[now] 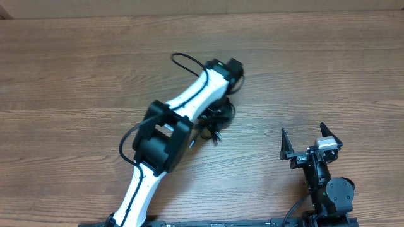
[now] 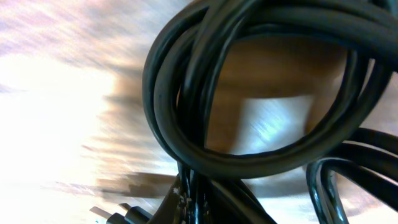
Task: Untangle cables
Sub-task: 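Lift the cable bundle with the left gripper and pull it toward center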
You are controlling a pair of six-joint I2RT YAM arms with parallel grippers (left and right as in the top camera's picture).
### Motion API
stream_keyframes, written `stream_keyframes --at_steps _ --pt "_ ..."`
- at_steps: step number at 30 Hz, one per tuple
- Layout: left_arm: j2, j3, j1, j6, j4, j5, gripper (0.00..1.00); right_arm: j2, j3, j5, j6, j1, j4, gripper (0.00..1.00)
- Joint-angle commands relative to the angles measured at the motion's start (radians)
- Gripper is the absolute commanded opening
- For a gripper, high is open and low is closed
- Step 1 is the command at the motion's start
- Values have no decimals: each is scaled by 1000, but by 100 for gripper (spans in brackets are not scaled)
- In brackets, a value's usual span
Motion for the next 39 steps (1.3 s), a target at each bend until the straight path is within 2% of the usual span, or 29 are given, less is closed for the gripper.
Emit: stream_keyframes --at_steps 1,10,18,23,28,33,39 --pt "20 -16 -38 50 -11 27 5 -10 -11 -8 -1 4 5 100" --pt "0 -18 -68 114 -48 49 4 -10 -11 -8 -1 4 5 100" --pt "-132 -81 -89 144 -58 45 5 -10 -11 -8 -1 4 5 100" --pt "-314 -270 -84 132 12 23 5 -10 -11 -8 -1 4 5 100" --pt "-540 -536 -84 102 217 77 4 -10 -11 -8 -1 4 6 100" --pt "-658 -711 -68 -38 420 109 5 -10 -11 -8 -1 4 5 100" --pt "-657 -763 -65 -227 468 91 5 -10 -11 -8 -1 4 5 100"
